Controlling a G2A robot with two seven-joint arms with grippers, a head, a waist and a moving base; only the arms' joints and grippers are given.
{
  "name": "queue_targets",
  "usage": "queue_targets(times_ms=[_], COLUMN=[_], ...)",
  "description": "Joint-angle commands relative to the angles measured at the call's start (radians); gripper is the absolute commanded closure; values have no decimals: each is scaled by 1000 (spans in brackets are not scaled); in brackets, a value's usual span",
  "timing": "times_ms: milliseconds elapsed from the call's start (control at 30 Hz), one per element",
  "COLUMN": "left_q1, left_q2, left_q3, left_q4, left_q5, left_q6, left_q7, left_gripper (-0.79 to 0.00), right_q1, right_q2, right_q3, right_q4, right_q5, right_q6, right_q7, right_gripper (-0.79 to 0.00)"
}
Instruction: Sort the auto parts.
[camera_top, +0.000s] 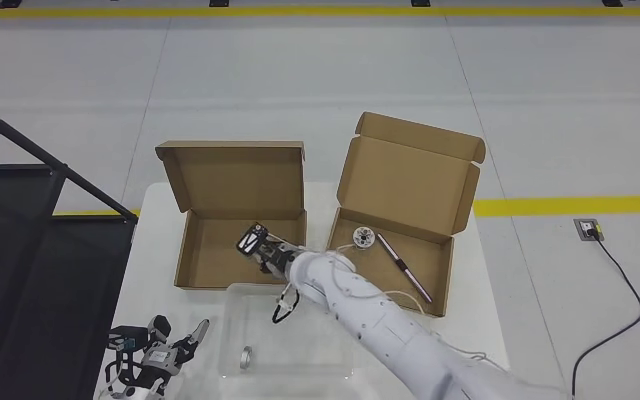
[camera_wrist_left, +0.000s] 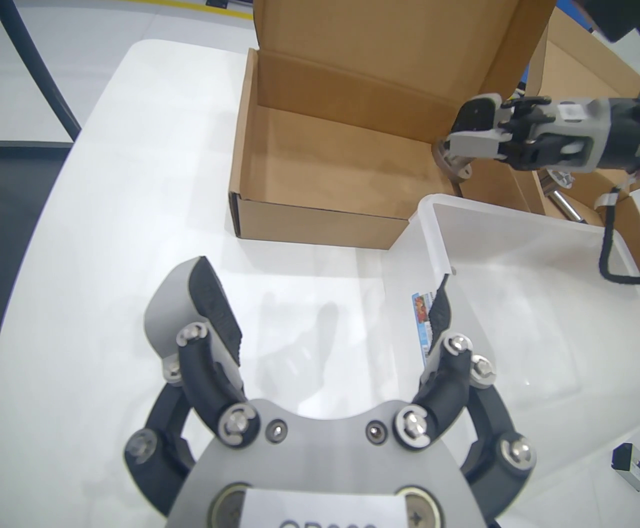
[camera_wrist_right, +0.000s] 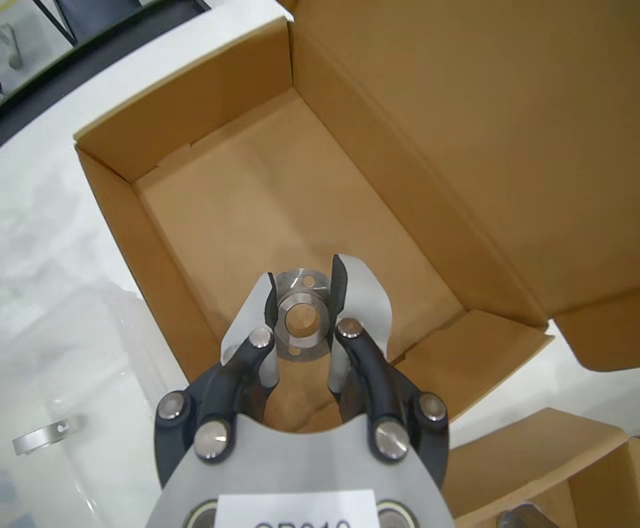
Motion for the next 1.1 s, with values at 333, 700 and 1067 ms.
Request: queue_targets(times_ms=[333,700,1067], left_q1=[0,0,0], left_q2=[0,0,0], left_q3=[0,0,0], left_q4=[0,0,0], left_q5=[0,0,0], left_q6=[0,0,0], left_q7=[0,0,0], left_gripper=[-785,-785,-785], right_q1=[23,37,30], right_q2=[-95,-122,-83], right_q3=[-20,0,20], right_q4=[228,288,204], right_q5=[-17,-12,-73], right_q6=[33,0,-175], right_q7=[-43,-121,-430], right_gripper=[0,-585,-677])
